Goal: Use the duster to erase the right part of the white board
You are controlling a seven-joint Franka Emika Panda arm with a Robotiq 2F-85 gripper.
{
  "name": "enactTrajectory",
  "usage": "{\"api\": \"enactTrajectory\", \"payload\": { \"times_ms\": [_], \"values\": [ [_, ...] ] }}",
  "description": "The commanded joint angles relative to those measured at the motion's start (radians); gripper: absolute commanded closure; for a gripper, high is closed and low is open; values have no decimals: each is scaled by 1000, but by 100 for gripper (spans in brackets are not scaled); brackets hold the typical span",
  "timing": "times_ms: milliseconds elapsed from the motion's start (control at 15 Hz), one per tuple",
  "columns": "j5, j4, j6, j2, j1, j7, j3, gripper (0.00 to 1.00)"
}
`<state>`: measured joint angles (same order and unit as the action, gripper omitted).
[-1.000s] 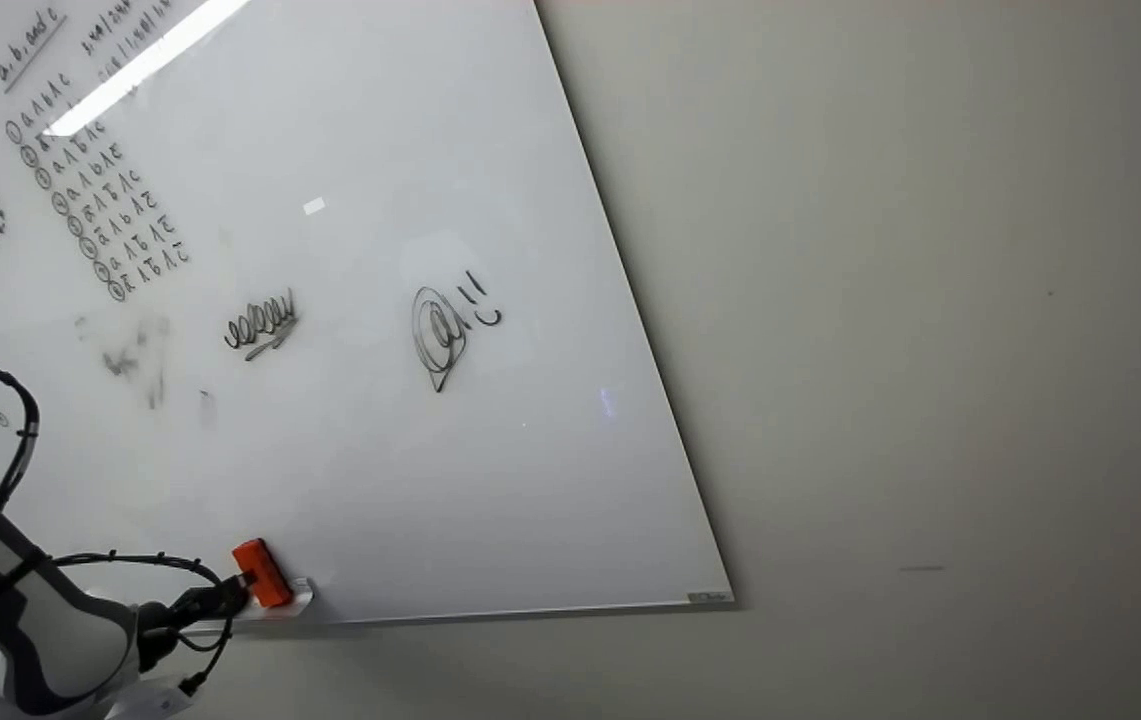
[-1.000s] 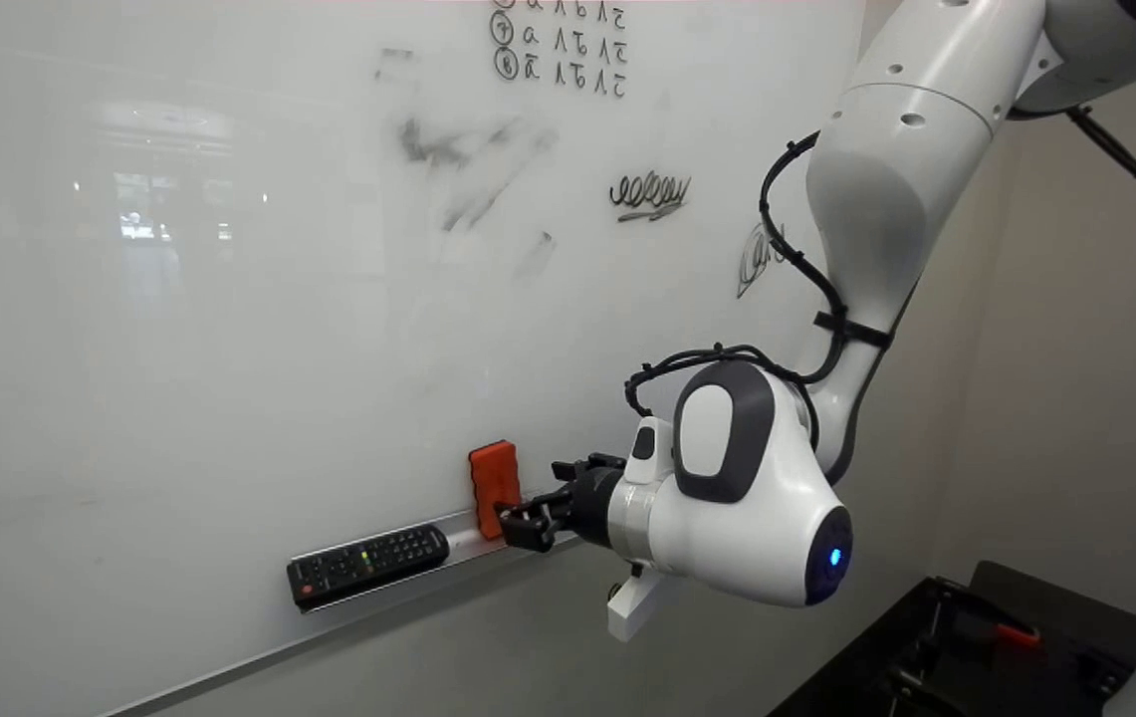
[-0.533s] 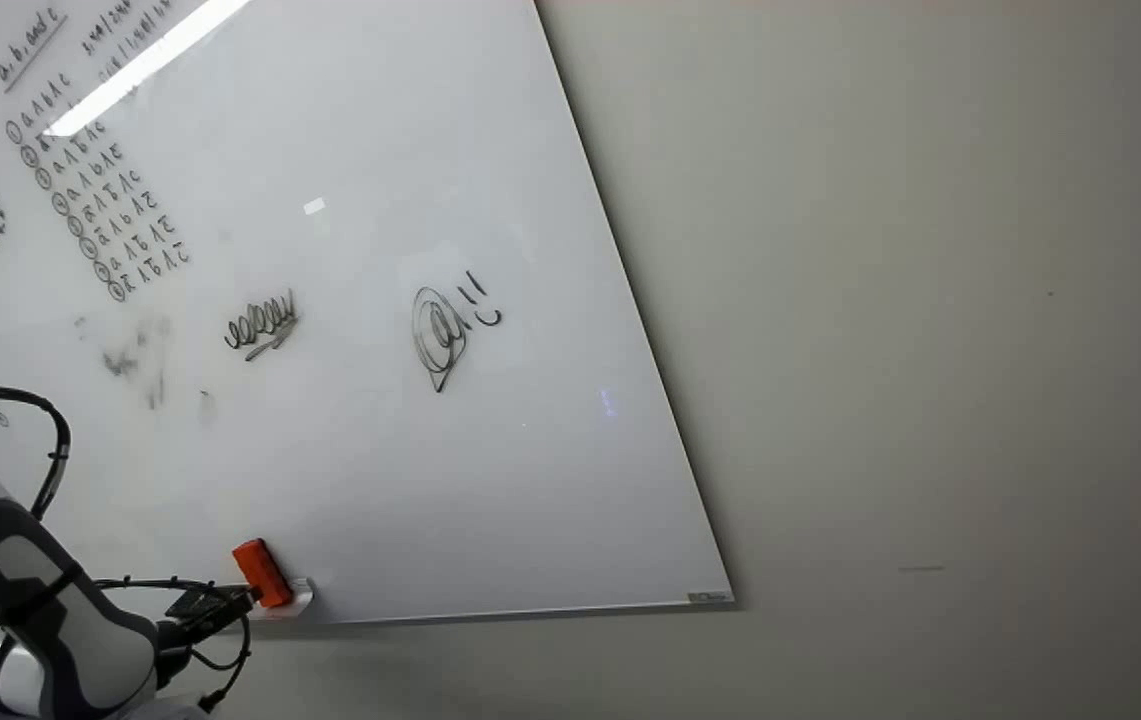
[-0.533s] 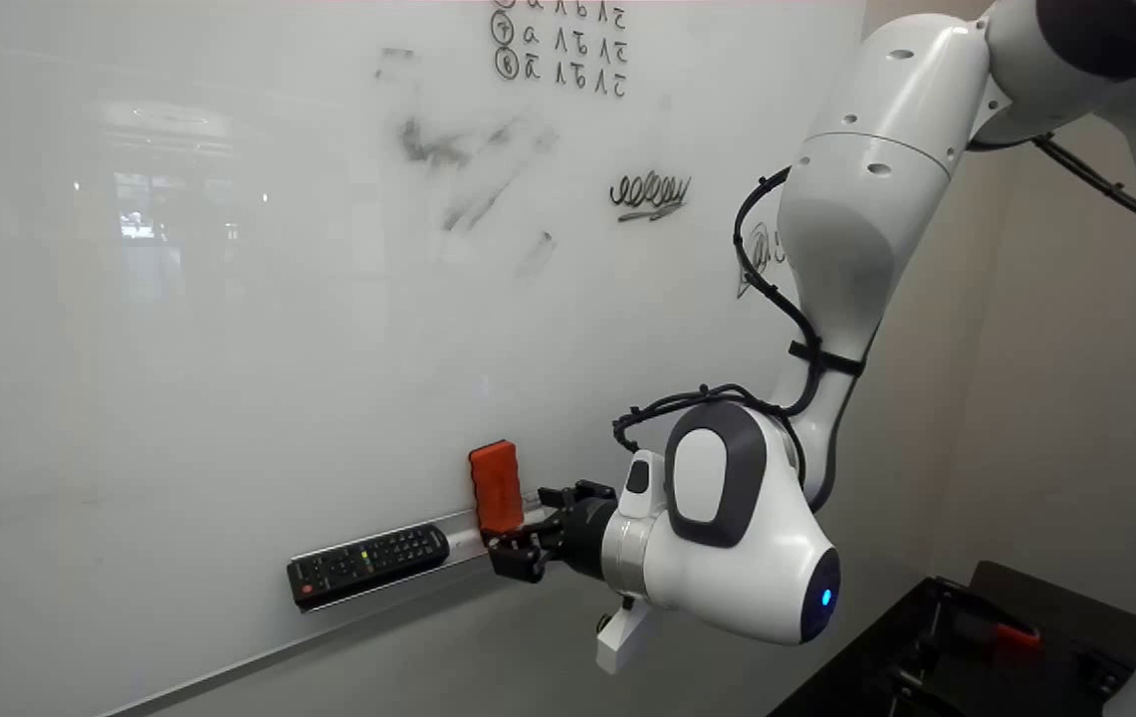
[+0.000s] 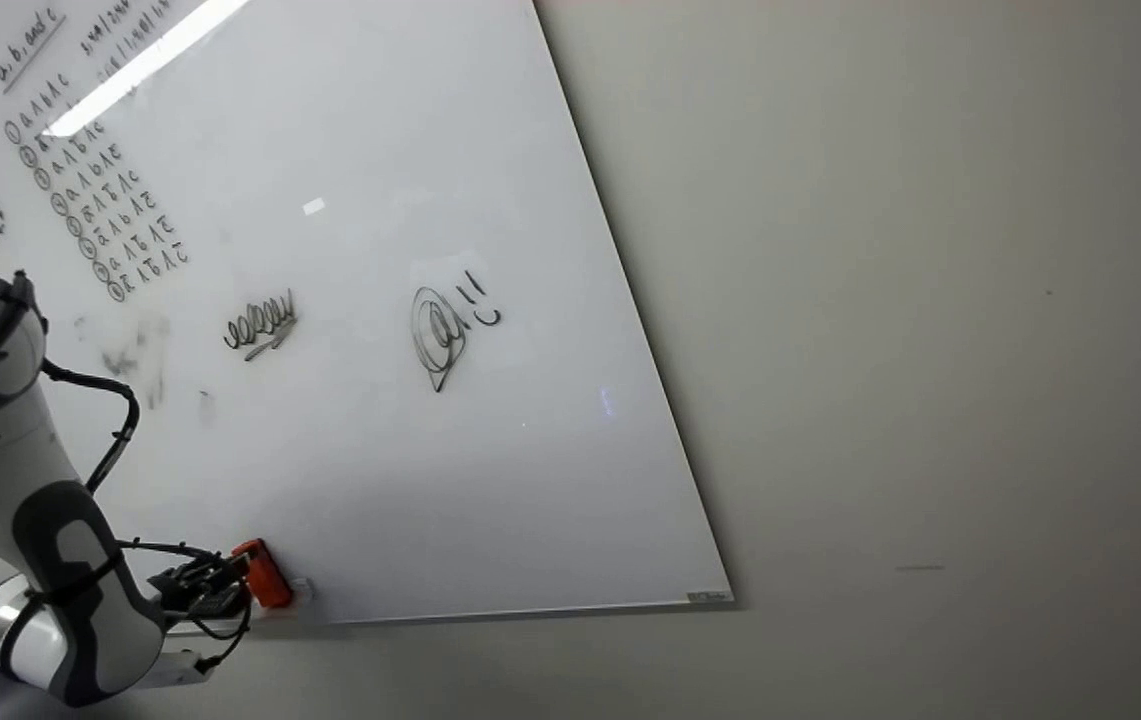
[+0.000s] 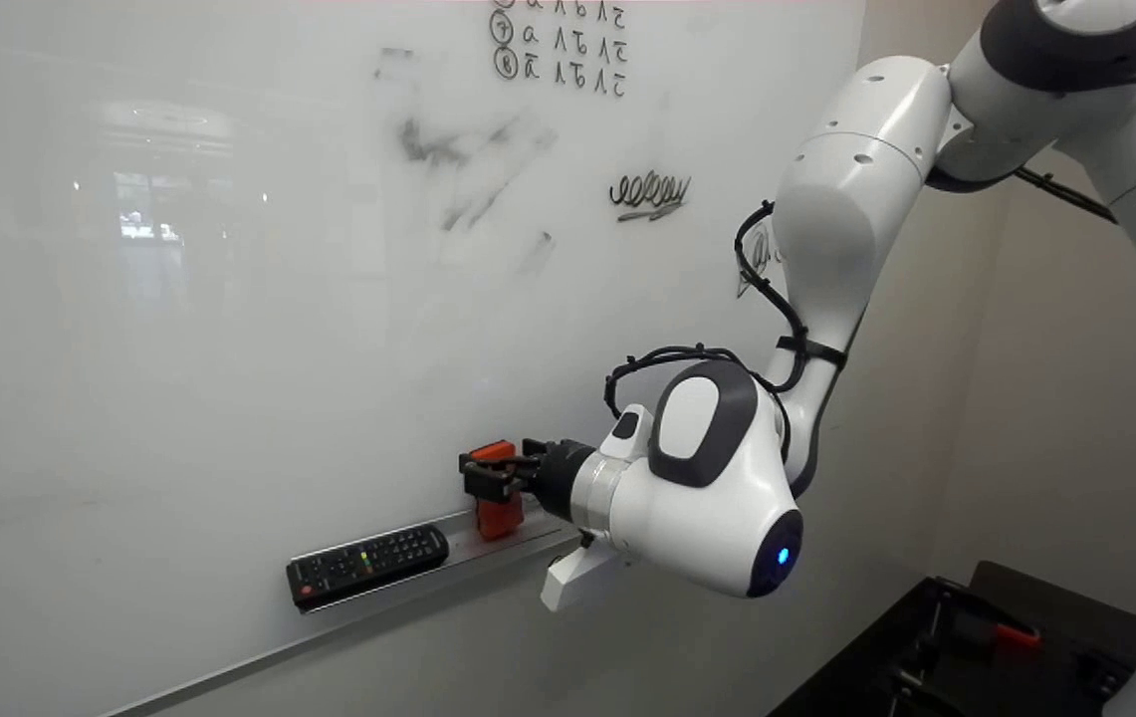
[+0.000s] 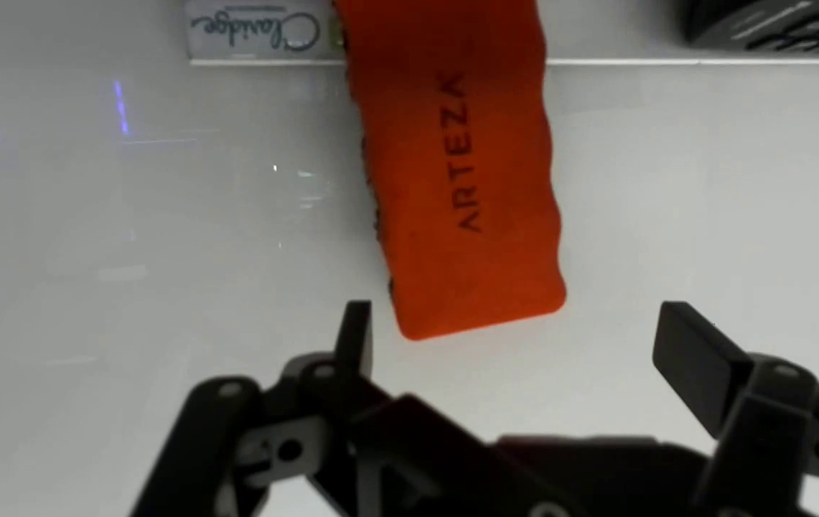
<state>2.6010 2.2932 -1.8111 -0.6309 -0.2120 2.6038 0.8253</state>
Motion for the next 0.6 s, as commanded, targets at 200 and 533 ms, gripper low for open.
{"api": "enactTrajectory", "payload": {
  "times_ms": [200, 533],
  "values": [
    [-8, 29, 1, -19, -58, -1, 18, 0],
    [-2, 22, -33, -19, -62, -13, 17, 0]
  ]
}}
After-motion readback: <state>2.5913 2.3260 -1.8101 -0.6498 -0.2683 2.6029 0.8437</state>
